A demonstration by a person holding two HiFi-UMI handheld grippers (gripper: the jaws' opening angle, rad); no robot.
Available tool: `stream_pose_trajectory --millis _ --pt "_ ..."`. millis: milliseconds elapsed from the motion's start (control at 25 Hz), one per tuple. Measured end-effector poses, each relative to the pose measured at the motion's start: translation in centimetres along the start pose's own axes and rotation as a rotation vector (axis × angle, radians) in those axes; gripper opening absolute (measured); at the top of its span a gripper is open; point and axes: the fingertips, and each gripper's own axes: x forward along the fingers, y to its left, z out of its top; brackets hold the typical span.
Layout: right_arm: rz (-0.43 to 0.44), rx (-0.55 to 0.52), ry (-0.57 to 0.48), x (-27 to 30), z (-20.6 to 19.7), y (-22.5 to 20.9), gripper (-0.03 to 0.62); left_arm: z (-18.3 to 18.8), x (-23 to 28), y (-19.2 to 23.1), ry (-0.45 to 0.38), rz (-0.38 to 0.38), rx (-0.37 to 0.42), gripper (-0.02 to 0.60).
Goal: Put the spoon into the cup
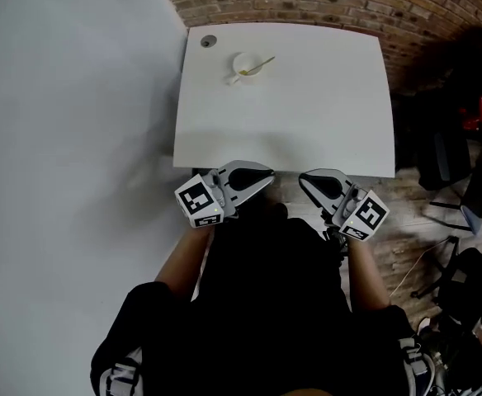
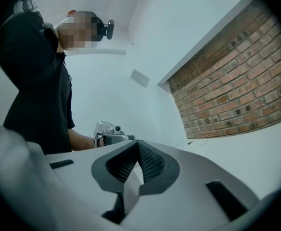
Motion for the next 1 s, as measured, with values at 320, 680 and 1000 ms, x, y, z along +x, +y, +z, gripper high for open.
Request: stream_pose_trajectory --millis 320,680,1000 --pt "-0.009 0.039 0.169 -0.5 -4.3 -0.1 0.006 -1.4 -2.2 -2.8 0.009 0.088 -0.02 0.017" --pt "-0.018 -0.117 0.073 -1.0 0.1 1.5 0.006 -1.2 -4.3 -5.3 0.011 0.125 0.005 0.017" --pt "0.043 -0.158 0.104 -0.9 0.1 3.7 0.006 -0.8 -4.6 -5.7 0.012 0.12 0.039 0.017"
